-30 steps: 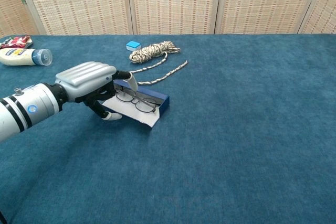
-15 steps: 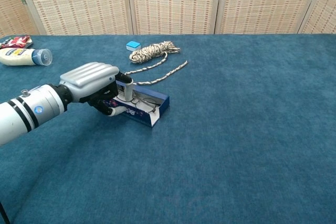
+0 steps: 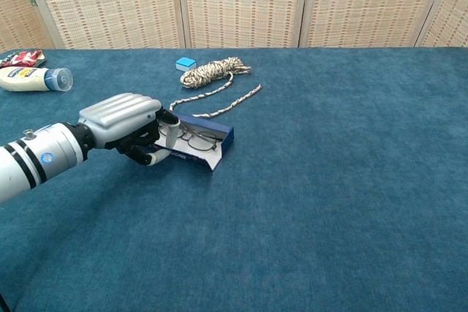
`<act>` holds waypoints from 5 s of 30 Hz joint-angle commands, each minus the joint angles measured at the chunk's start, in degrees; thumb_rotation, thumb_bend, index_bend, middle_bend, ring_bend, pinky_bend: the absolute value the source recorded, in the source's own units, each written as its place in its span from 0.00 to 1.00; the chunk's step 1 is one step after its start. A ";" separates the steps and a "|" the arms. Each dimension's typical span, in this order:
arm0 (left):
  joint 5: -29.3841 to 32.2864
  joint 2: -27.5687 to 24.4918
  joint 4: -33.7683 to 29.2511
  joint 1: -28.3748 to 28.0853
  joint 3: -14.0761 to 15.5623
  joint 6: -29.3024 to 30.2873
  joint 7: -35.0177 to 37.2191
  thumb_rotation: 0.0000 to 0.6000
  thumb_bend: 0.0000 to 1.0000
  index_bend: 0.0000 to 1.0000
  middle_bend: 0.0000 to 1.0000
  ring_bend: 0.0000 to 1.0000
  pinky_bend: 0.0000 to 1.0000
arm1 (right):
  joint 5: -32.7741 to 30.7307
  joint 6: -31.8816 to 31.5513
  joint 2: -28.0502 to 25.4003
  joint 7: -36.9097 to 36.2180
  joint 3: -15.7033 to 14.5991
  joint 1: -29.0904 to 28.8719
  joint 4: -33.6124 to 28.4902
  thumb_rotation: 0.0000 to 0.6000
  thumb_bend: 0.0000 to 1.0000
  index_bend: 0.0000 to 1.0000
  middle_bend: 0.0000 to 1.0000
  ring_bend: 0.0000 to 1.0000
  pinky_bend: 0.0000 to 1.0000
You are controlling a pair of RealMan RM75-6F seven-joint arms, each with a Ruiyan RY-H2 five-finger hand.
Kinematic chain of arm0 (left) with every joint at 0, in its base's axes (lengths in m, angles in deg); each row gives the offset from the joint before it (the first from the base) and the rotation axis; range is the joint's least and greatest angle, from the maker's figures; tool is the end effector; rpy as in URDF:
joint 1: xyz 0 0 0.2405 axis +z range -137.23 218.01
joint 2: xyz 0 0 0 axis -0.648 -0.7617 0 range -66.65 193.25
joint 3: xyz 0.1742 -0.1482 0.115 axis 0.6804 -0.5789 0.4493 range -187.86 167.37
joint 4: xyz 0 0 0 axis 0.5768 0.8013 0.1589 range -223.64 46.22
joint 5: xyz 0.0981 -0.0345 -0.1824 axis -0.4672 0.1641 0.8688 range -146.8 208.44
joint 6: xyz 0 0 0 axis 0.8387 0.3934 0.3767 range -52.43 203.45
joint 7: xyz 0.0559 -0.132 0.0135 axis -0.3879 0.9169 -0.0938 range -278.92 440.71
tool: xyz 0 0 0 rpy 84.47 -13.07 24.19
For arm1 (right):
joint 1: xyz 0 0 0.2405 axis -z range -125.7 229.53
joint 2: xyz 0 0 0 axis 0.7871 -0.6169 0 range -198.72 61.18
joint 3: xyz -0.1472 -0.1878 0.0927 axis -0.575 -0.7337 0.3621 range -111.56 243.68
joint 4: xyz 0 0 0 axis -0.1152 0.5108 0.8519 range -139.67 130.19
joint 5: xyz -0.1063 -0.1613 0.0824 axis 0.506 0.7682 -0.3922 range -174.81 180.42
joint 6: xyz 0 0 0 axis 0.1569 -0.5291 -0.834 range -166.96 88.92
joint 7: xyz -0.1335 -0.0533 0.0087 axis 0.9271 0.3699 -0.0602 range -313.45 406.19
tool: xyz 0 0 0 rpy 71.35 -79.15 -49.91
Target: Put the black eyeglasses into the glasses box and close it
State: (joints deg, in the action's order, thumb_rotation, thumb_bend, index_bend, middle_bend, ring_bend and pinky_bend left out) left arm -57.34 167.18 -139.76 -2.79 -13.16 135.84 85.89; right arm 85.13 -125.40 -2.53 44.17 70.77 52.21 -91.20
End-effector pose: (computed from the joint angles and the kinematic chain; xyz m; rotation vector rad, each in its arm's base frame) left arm -0.1789 0.3542 -0.0675 -2.0112 -0.7332 -1.0450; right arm -0.3476 -0.1579 0.1691 1.2469 -0.9164 0.8230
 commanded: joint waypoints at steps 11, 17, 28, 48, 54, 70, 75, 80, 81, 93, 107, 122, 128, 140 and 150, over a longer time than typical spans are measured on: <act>-2.28 -10.05 -7.58 1.99 4.00 0.07 -1.35 1.00 0.55 0.65 1.00 1.00 0.99 | 0.67 0.16 0.33 0.99 -0.02 -0.56 -0.76 1.00 0.33 0.10 0.37 0.30 0.24; -1.72 -13.57 -11.86 1.24 3.49 -1.63 -3.98 1.00 0.55 0.65 1.00 1.00 0.99 | 0.54 0.55 0.48 1.28 -0.01 -0.83 -0.86 1.00 0.33 0.10 0.37 0.30 0.24; 1.26 -12.36 -13.47 -4.19 -0.58 -8.53 -9.49 1.00 0.55 0.63 1.00 1.00 0.99 | -0.16 0.96 0.62 0.78 -0.02 -0.79 -0.24 1.00 0.33 0.10 0.37 0.30 0.24; 7.92 -7.06 -4.19 -11.00 -5.75 -15.87 -13.48 1.00 0.55 0.58 1.00 1.00 0.98 | -0.78 1.35 0.46 1.21 0.03 -0.80 -0.41 1.00 0.33 0.10 0.37 0.30 0.24; 9.91 -4.57 0.26 -13.11 -6.56 -18.61 -15.45 1.00 0.55 0.52 1.00 1.00 0.98 | -0.82 1.37 0.43 1.17 0.05 -0.82 -0.43 1.00 0.33 0.10 0.37 0.30 0.24; 17.35 -7.93 -5.91 -12.26 -7.98 -19.70 -24.13 1.00 0.54 0.15 1.00 0.98 0.96 | -0.60 1.06 0.32 0.80 0.03 -0.72 -0.33 1.00 0.33 0.10 0.37 0.30 0.24; 18.83 -13.11 -14.49 -10.78 -6.22 -20.38 -26.58 1.00 0.54 0.16 1.00 0.97 0.96 | -0.43 1.14 0.44 0.78 -0.03 -0.83 -0.34 1.00 0.33 0.10 0.37 0.30 0.24; 21.22 -14.77 -18.17 -10.29 -5.07 -20.81 -28.89 1.00 0.48 0.16 1.00 0.97 0.96 | -0.13 0.97 0.45 0.74 -0.08 -0.86 -0.42 1.00 0.33 0.10 0.37 0.30 0.24; 21.68 -14.67 -18.14 -10.36 -4.97 -20.99 -29.15 1.00 0.48 0.16 1.00 0.97 0.95 | -0.08 0.90 0.42 0.75 -0.09 -0.83 -0.45 1.00 0.33 0.10 0.37 0.30 0.24; 25.12 -9.44 -10.48 -11.83 -4.38 -23.05 -29.18 1.00 0.47 0.23 1.00 0.97 0.96 | -0.20 0.08 0.27 0.45 -0.26 -0.13 -0.52 1.00 0.33 0.10 0.37 0.30 0.24; 21.79 -7.93 -7.35 -11.18 -3.82 -20.75 -25.20 1.00 0.47 0.36 1.00 0.97 0.96 | -0.19 0.20 0.28 0.55 -0.15 -0.22 -0.54 1.00 0.33 0.11 0.37 0.30 0.24; 24.67 -18.52 -24.15 -3.86 -5.14 -11.19 -22.60 1.00 0.42 0.03 0.78 0.74 0.91 | -0.02 0.27 -0.42 1.28 0.35 -0.78 -1.42 1.00 0.33 0.12 0.37 0.30 0.24; 26.35 -22.32 -29.57 1.85 -5.23 -2.90 -22.25 1.00 0.41 0.14 0.57 0.54 0.80 | 0.36 1.05 -1.18 0.49 0.12 -1.15 -1.39 1.00 0.33 0.12 0.37 0.30 0.24; 21.25 -25.81 -35.72 14.99 -3.42 17.41 -18.82 1.00 0.38 0.19 0.45 0.42 0.57 | 2.06 4.38 -3.55 -5.11 -0.55 -3.05 -2.02 1.00 0.35 0.13 0.35 0.28 0.24; 14.37 -28.48 -40.74 24.38 1.22 28.16 -19.69 1.00 0.38 0.20 0.44 0.41 0.53 | 4.69 3.46 -2.80 -6.64 -0.65 -4.19 -1.19 1.00 0.35 0.17 0.35 0.28 0.24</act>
State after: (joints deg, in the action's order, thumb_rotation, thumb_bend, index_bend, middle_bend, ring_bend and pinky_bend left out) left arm -42.12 139.75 -179.02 20.24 -13.21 163.09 67.04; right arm 89.74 -121.89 -5.36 37.54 70.14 48.08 -92.36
